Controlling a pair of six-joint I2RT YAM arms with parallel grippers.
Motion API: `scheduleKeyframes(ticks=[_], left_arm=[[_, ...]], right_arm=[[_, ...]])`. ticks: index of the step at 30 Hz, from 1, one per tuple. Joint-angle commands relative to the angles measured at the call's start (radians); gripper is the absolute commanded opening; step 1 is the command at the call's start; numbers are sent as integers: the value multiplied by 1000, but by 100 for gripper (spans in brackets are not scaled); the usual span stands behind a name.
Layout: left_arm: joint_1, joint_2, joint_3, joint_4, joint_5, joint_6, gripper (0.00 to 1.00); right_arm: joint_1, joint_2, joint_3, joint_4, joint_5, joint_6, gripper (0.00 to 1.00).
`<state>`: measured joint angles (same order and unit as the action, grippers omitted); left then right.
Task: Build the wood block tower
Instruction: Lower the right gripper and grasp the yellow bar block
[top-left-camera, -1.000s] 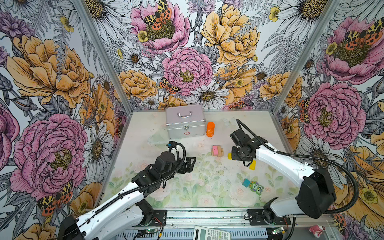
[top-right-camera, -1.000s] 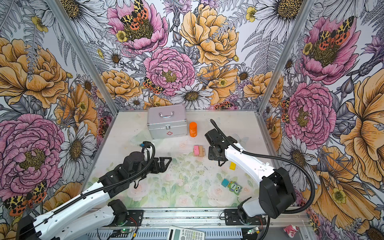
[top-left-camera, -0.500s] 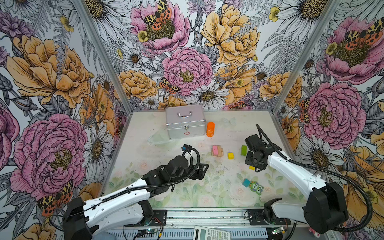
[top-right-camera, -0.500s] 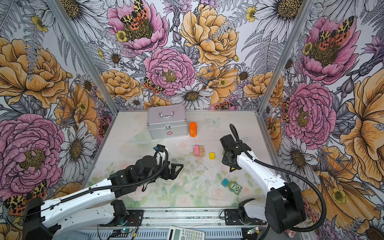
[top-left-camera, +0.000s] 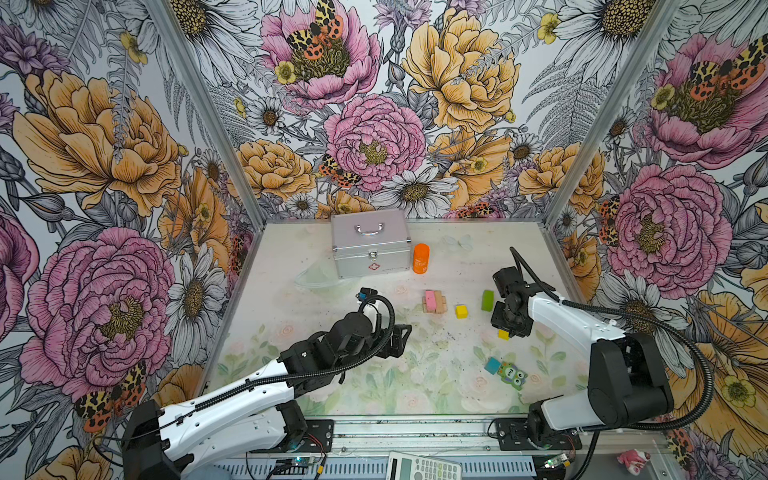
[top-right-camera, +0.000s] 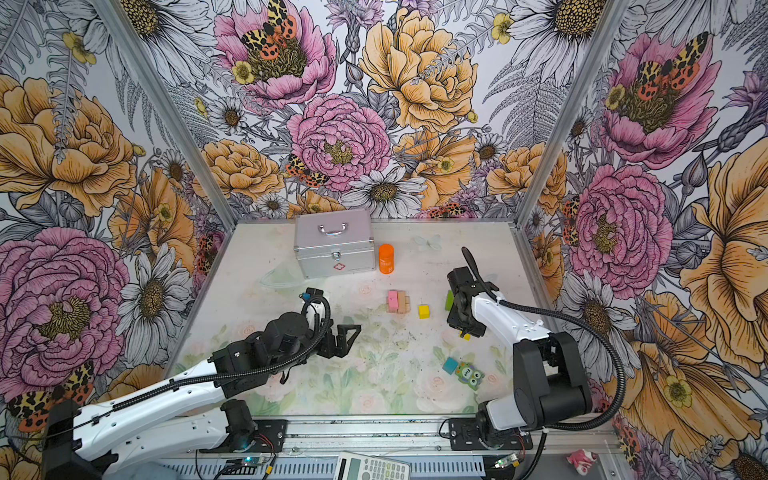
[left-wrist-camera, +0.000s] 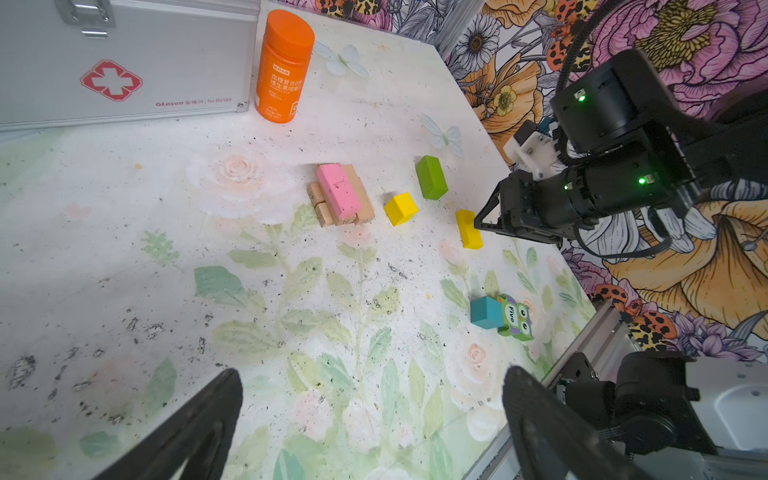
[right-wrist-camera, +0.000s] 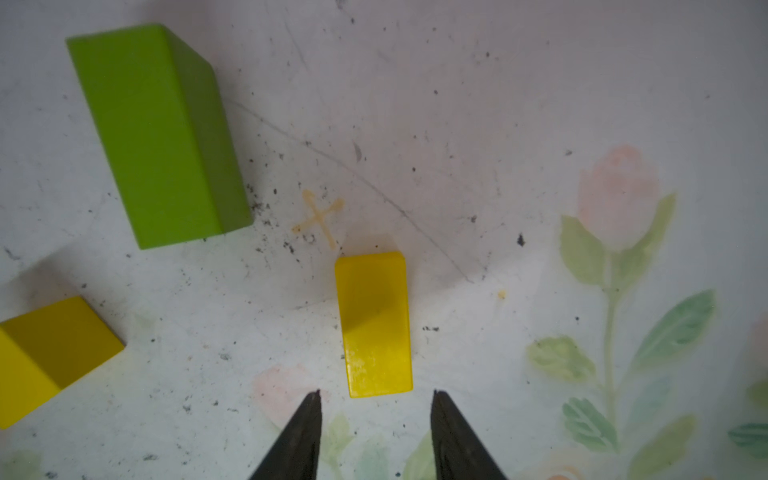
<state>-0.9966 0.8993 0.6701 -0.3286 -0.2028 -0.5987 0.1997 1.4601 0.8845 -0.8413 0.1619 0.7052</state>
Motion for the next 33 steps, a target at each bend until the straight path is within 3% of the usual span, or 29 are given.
scheduleKeyframes(ticks=[1,33], left_arm=[[14,9,25,-7,-25,19,99],[40,62,57,-6,-14,18,99]], right_arm=[[-11,30,-13,48,-16,-28,45],[-69,76,-53,135,-72,-117,43]])
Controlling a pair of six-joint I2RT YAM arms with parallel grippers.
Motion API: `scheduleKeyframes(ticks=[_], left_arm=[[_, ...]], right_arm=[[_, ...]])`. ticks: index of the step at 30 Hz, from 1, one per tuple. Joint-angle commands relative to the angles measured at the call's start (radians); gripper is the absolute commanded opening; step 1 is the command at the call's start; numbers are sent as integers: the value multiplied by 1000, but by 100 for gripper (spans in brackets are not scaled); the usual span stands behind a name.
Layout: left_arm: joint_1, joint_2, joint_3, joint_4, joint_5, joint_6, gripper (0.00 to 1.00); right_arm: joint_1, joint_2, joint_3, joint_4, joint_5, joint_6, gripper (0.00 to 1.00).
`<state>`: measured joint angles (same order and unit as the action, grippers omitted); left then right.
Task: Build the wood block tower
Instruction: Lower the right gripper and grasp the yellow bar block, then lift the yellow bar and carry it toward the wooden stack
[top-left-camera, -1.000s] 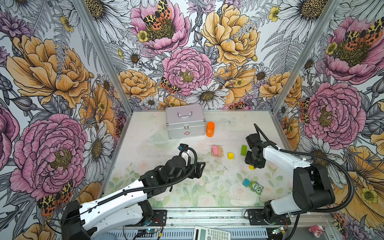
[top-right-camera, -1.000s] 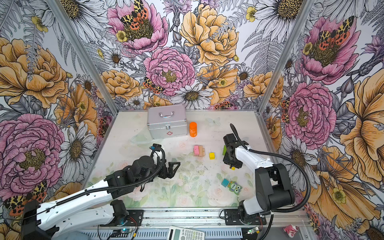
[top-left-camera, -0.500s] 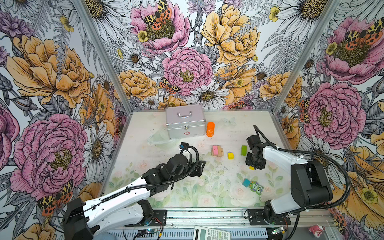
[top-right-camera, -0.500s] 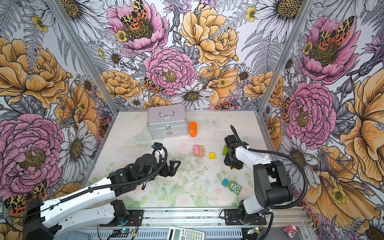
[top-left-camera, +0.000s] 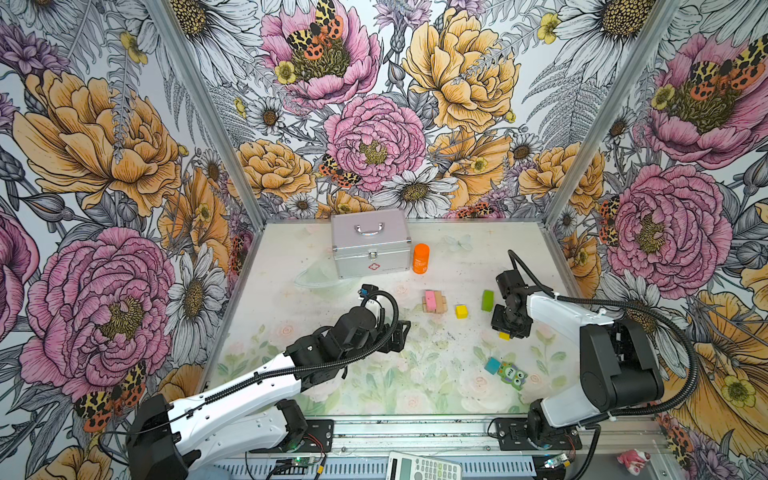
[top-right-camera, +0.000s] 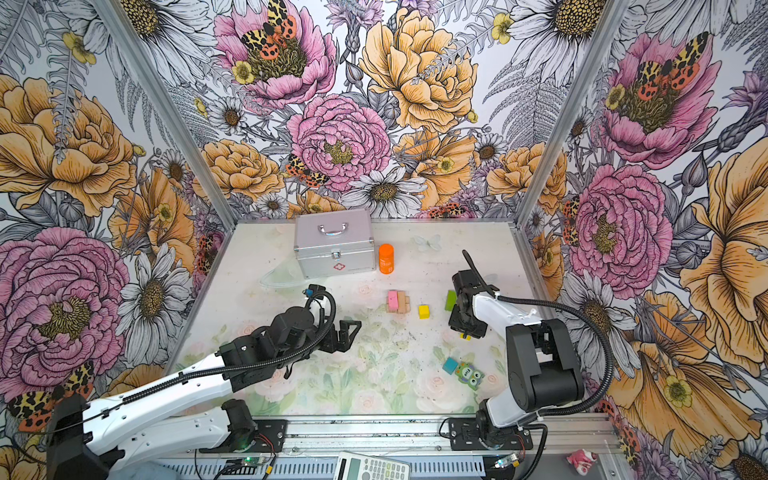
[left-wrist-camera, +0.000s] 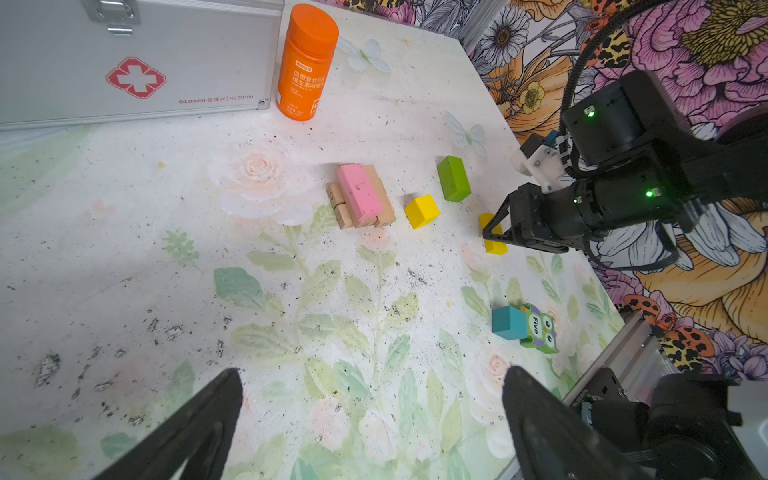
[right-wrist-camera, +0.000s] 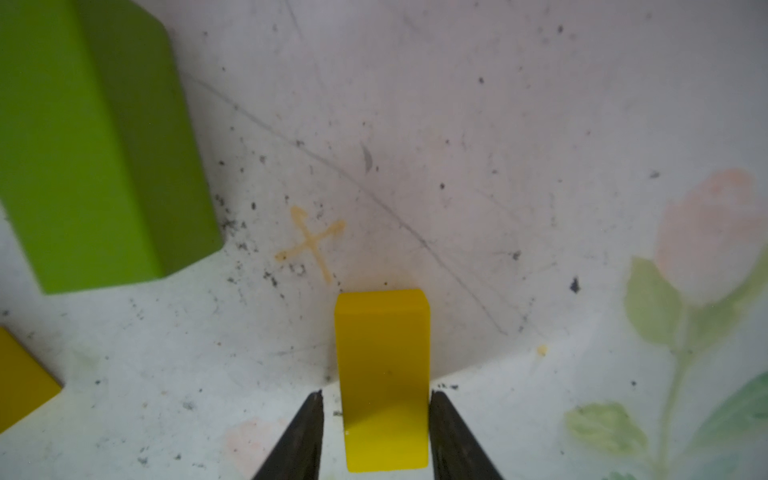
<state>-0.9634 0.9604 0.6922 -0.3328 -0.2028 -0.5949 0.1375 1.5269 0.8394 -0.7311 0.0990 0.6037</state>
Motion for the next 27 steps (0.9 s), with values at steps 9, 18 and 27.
scheduleKeyframes(ticks=[9,18,27], left_arm=[[10,11,41,-3,-14,14,99],[10,11,53,-9,-14,14,99],[12,36,71,-15,-13,20,99]], right_arm=[[-9,20,-27,41,-10,-21,42],[-9,-52,-49,39,-24,-20,36],[-7,-140,-52,8,-61,-25,34]])
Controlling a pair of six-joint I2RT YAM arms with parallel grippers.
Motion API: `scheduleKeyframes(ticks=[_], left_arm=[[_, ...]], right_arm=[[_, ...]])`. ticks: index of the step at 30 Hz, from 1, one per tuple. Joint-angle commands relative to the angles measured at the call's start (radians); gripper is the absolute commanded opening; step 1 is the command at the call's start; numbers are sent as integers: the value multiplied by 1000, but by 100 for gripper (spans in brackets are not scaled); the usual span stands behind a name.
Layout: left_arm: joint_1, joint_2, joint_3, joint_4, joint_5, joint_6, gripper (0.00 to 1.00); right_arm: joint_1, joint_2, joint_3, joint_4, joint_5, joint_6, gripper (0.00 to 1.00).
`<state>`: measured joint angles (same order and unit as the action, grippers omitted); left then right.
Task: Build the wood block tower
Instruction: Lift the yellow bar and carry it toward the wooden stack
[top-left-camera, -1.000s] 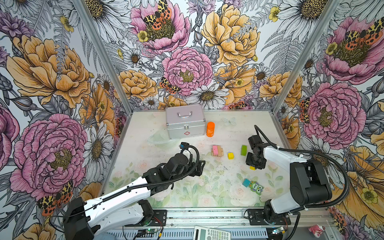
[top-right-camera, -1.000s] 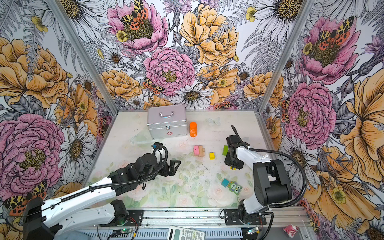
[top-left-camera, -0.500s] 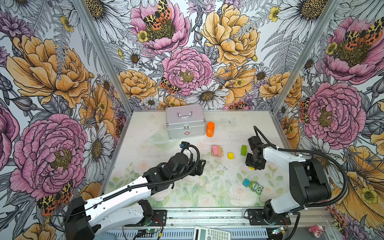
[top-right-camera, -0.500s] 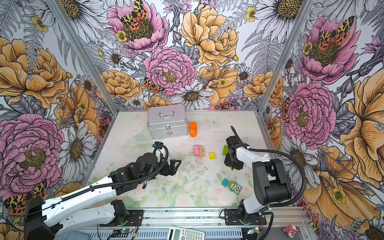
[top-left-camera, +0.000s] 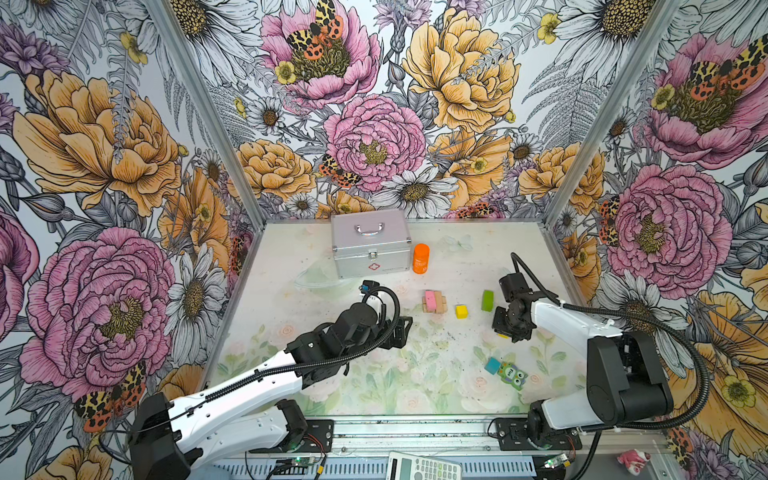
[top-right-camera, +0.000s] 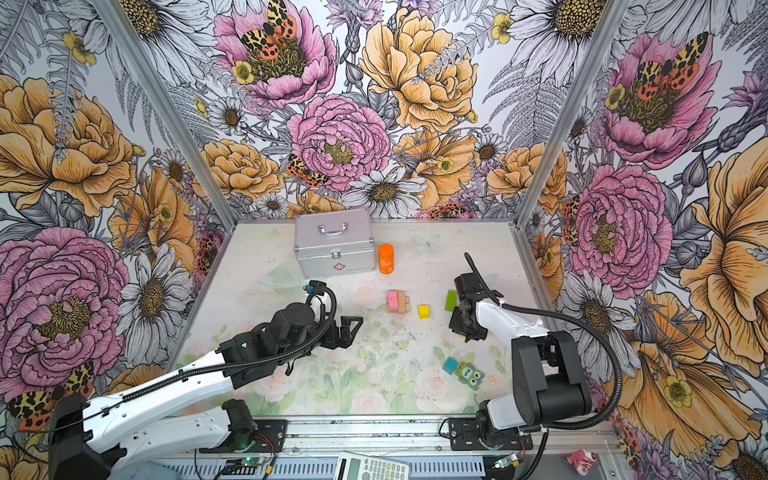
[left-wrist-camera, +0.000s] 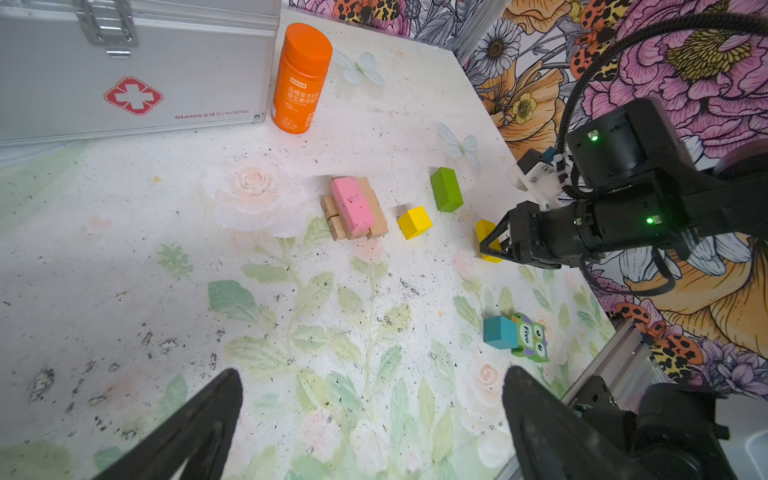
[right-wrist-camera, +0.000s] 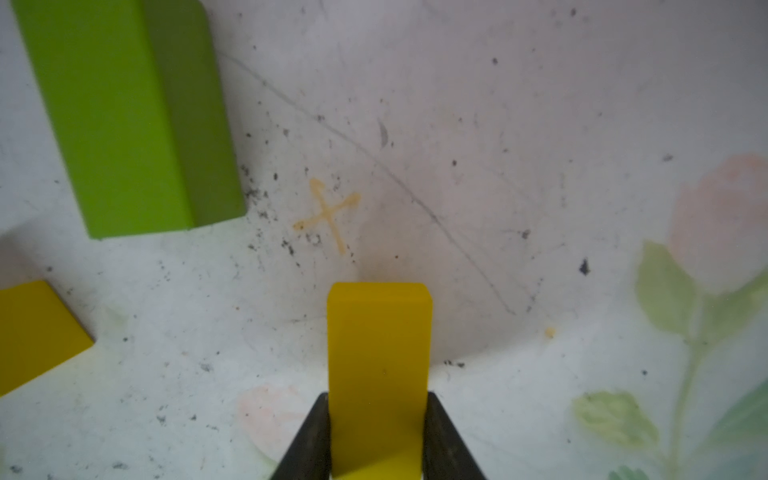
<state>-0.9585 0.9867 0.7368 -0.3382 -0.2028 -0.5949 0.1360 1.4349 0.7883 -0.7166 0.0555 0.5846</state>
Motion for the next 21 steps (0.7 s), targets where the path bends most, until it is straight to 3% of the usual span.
scheduleKeyframes(ticks=[1,12,21], left_arm=[[8,12,29,-12,-16,20,99],[29,5,20,-32,-19,6,99],[42,-84,-35,-68,-36,-29,99]], right_arm=[[-6,-62,2,-14,-23,-8,34],[54,-131,97,-61,-95,-5,34],[160,-27,229,-55,-88,3,34]])
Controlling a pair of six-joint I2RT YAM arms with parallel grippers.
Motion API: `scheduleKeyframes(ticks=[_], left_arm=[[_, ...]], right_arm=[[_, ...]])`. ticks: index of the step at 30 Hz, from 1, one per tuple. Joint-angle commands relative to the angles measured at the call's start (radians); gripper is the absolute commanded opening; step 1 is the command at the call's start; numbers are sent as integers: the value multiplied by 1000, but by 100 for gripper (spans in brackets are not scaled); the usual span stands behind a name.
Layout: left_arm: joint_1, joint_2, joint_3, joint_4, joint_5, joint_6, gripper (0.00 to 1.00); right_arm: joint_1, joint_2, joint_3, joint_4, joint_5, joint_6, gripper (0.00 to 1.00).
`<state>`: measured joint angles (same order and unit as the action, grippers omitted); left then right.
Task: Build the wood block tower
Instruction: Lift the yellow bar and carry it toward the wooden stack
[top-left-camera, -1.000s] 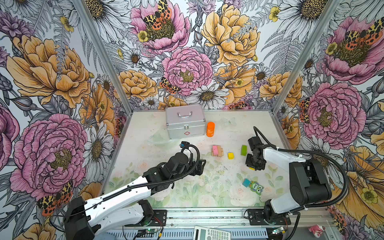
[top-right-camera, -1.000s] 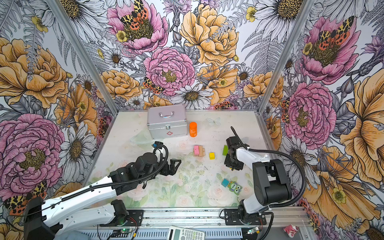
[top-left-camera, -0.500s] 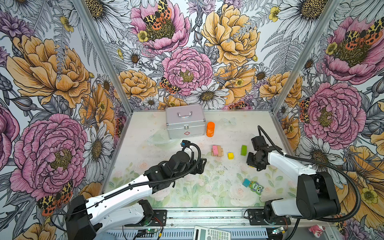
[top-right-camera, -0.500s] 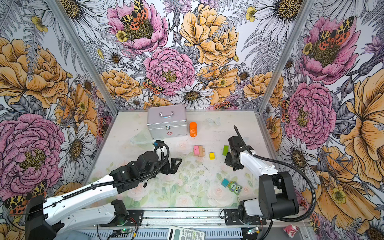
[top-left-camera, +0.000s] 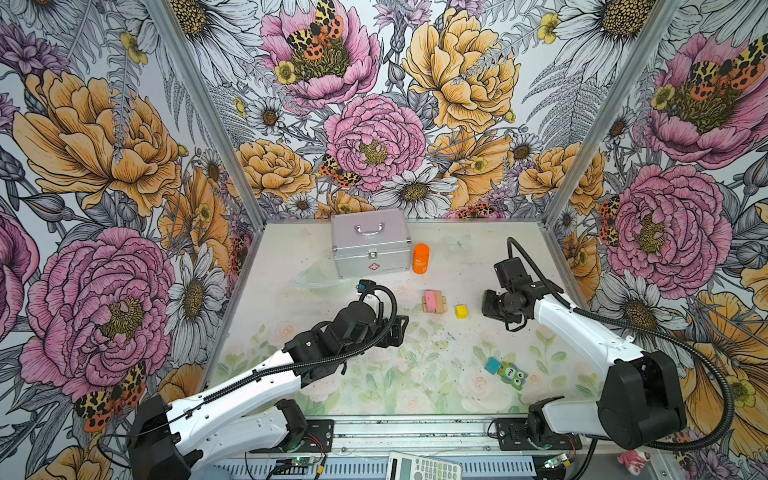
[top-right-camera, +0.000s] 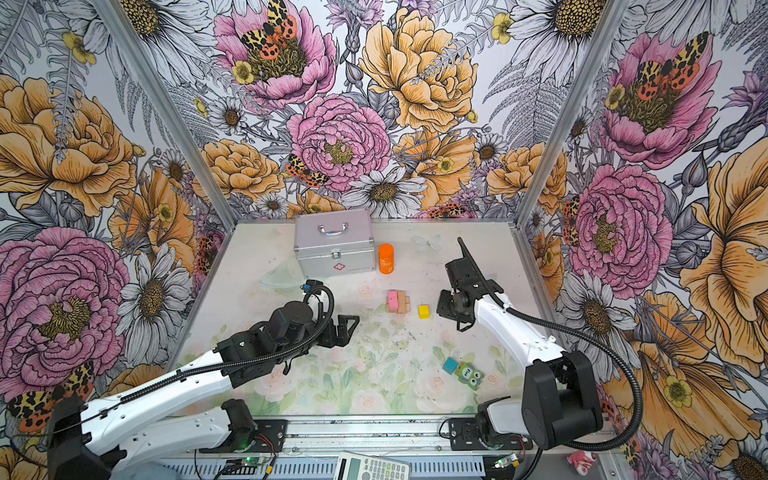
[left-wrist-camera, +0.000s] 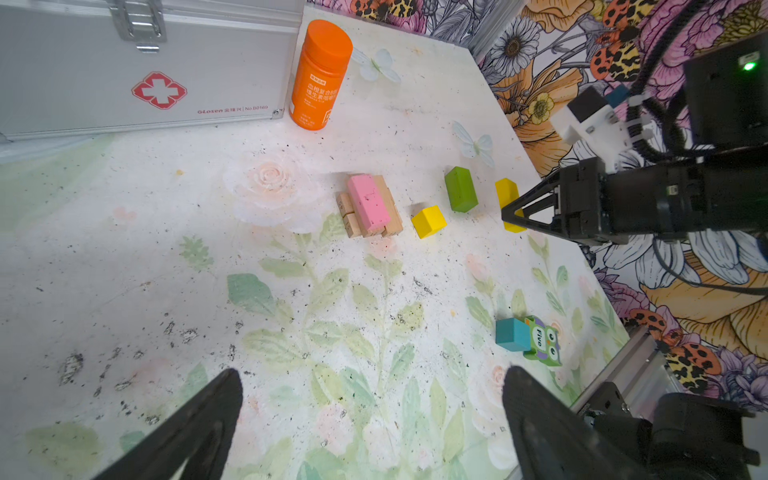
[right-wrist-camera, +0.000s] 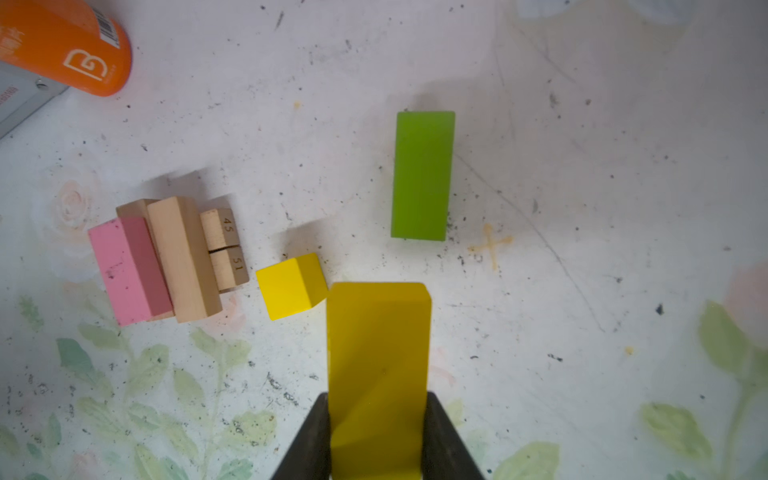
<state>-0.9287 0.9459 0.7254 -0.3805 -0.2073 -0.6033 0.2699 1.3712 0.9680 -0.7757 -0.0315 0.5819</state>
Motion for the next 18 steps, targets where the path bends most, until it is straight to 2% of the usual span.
scheduleKeyframes(ticks=[1,9,18], left_arm=[[17,-58,-32,-30,-31,-25,99],[51,-156,-83,-71,-35,-42,99],[91,-162,-96,-71,-12,-43,99]], right_arm=[[38,55,67,7,0,5,34],[109,210,175,49,-28,-19,33],[154,359,276,58,-50,-52,33]])
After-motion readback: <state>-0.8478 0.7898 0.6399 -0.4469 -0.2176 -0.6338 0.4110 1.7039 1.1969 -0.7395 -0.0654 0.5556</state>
